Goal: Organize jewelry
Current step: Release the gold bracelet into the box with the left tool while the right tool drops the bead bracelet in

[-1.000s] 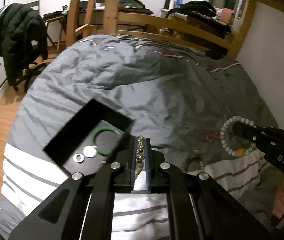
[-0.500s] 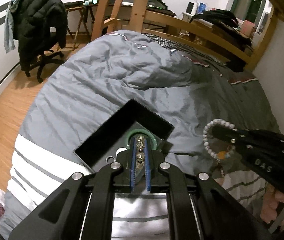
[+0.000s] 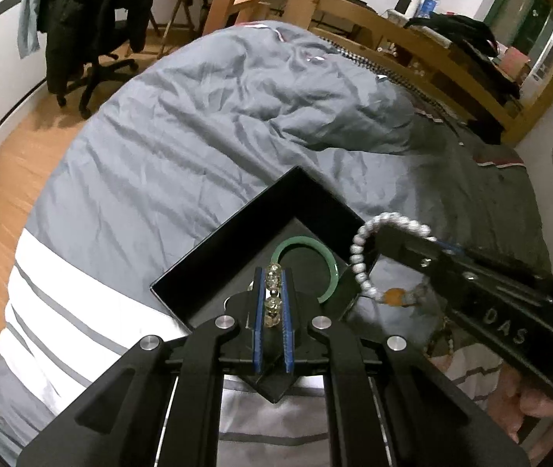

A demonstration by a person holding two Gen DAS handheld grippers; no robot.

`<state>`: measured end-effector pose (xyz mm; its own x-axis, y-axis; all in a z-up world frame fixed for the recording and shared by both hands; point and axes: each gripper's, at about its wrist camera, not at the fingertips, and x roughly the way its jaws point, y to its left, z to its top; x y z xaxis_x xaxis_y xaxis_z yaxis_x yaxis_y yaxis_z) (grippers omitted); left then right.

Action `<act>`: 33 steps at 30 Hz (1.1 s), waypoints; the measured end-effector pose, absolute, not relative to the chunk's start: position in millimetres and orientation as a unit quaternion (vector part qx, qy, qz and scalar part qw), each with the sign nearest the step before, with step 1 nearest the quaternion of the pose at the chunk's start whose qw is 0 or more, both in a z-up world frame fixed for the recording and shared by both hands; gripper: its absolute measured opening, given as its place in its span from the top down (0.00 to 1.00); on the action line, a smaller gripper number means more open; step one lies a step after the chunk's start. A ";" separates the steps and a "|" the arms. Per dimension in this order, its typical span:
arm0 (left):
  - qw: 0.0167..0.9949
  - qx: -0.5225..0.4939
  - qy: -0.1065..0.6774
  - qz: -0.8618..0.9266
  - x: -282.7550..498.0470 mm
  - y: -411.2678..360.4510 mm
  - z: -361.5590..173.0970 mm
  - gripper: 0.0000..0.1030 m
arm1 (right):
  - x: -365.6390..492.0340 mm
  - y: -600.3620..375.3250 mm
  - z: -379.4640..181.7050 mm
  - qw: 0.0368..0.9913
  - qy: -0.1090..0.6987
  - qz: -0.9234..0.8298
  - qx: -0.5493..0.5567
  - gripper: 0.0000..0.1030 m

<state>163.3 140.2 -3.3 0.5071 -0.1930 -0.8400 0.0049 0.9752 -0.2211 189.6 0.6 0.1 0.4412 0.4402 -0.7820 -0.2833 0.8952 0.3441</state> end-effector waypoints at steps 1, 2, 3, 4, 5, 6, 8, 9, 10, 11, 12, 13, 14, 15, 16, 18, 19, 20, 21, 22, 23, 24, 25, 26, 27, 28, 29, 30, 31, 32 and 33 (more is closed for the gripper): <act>0.862 -0.096 0.494 -0.057 163.2 140.6 -4.2 0.92 | 192.1 2.5 -3.4 0.842 0.487 0.216 0.085 0.92; 0.862 -0.096 0.495 -0.055 163.4 140.4 -4.6 0.92 | 193.7 4.1 -6.0 0.840 0.490 0.217 0.086 0.92; 0.861 -0.096 0.497 -0.053 163.8 140.6 -5.6 0.92 | 195.4 5.3 -9.4 0.837 0.493 0.218 0.090 0.92; 0.860 -0.097 0.499 -0.053 163.8 141.2 -6.2 0.92 | 196.2 5.8 -11.7 0.835 0.496 0.219 0.091 0.92; 0.859 -0.099 0.500 -0.052 164.2 141.9 -6.8 0.92 | 197.1 6.6 -14.6 0.834 0.498 0.218 0.090 0.92; 0.858 -0.101 0.501 -0.051 164.6 142.3 -7.8 0.92 | 197.9 7.7 -18.1 0.833 0.502 0.217 0.089 0.92; 0.855 -0.101 0.506 -0.048 165.7 142.0 -10.0 0.92 | 199.3 8.7 -24.2 0.830 0.507 0.216 0.089 0.92; 0.855 -0.100 0.507 -0.048 166.4 141.9 -11.0 0.92 | 199.8 8.7 -26.4 0.829 0.508 0.215 0.088 0.92; 0.854 -0.100 0.508 -0.048 167.0 141.6 -12.0 0.92 | 200.1 8.3 -28.9 0.827 0.510 0.216 0.091 0.92; 0.853 -0.099 0.509 -0.048 167.1 140.9 -12.7 0.92 | 200.5 8.2 -31.1 0.825 0.512 0.220 0.097 0.92; 0.853 -0.099 0.510 -0.048 167.6 141.0 -12.9 0.92 | 200.6 8.5 -33.3 0.822 0.514 0.223 0.100 0.92; 0.853 -0.099 0.510 -0.047 168.1 141.1 -13.3 0.92 | 200.6 7.8 -34.8 0.821 0.514 0.224 0.101 0.92; 0.852 -0.100 0.512 -0.045 168.2 141.5 -13.7 0.92 | 200.8 7.9 -36.1 0.820 0.516 0.226 0.104 0.91; 0.852 -0.101 0.512 -0.044 168.8 142.2 -14.0 0.92 | 201.2 7.6 -37.1 0.818 0.517 0.227 0.107 0.91; 0.852 -0.102 0.511 -0.041 168.8 143.0 -13.8 0.92 | 201.3 7.5 -37.7 0.817 0.517 0.230 0.110 0.91; 0.853 -0.104 0.510 -0.037 168.9 144.4 -13.2 0.92 | 201.6 7.2 -38.0 0.815 0.517 0.234 0.117 0.90; 0.853 -0.108 0.509 -0.038 169.0 145.2 -13.0 0.92 | 202.1 7.0 -38.4 0.813 0.518 0.235 0.120 0.89; 0.853 -0.111 0.508 -0.039 168.7 146.2 -12.6 0.92 | 202.1 6.7 -37.9 0.814 0.517 0.236 0.122 0.88; 0.854 -0.113 0.507 -0.037 168.3 147.2 -12.0 0.92 | 201.9 6.9 -36.7 0.817 0.513 0.235 0.121 0.88; 0.855 -0.114 0.504 -0.035 168.0 148.2 -10.7 0.92 | 202.1 6.6 -36.7 0.817 0.513 0.236 0.121 0.84; 0.856 -0.117 0.503 -0.036 167.9 149.1 -9.9 0.92 | 202.2 6.0 -36.3 0.817 0.512 0.236 0.124 0.76; 0.856 -0.123 0.501 -0.038 167.6 150.8 -8.2 0.90 | 201.9 5.2 -35.4 0.817 0.509 0.237 0.127 0.71; 0.857 -0.128 0.497 -0.038 166.7 152.6 -6.3 0.78 | 201.0 3.6 -32.8 0.821 0.503 0.237 0.131 0.60; 0.859 -0.128 0.494 -0.036 166.2 153.3 -5.0 0.61 | 200.8 2.2 -31.2 0.824 0.499 0.233 0.132 0.53; 0.865 -0.125 0.486 -0.020 164.7 156.3 -1.8 0.54 | 201.3 -0.8 -30.6 0.826 0.499 0.226 0.133 0.50; 0.866 -0.128 0.483 -0.015 163.9 158.8 -0.4 0.37 | 202.4 -5.1 -30.0 0.827 0.497 0.223 0.140 0.46; 0.868 -0.135 0.478 -0.015 163.2 162.0 1.6 0.25 | 203.3 -8.8 -29.6 0.827 0.495 0.224 0.146 0.41; 0.870 -0.144 0.471 -0.019 162.3 164.3 3.7 0.25 | 203.1 -12.3 -28.8 0.828 0.492 0.222 0.150 0.38; 0.871 -0.146 0.468 -0.021 162.2 164.3 5.0 0.25 | 202.2 -16.9 -27.6 0.831 0.489 0.217 0.151 0.35; 0.873 -0.144 0.466 -0.024 161.5 163.1 6.5 0.25 | 201.1 -20.2 -27.1 0.833 0.487 0.215 0.151 0.35; 0.875 -0.137 0.464 -0.028 161.0 159.2 7.6 0.24 | 199.8 -23.3 -26.9 0.834 0.486 0.213 0.149 0.34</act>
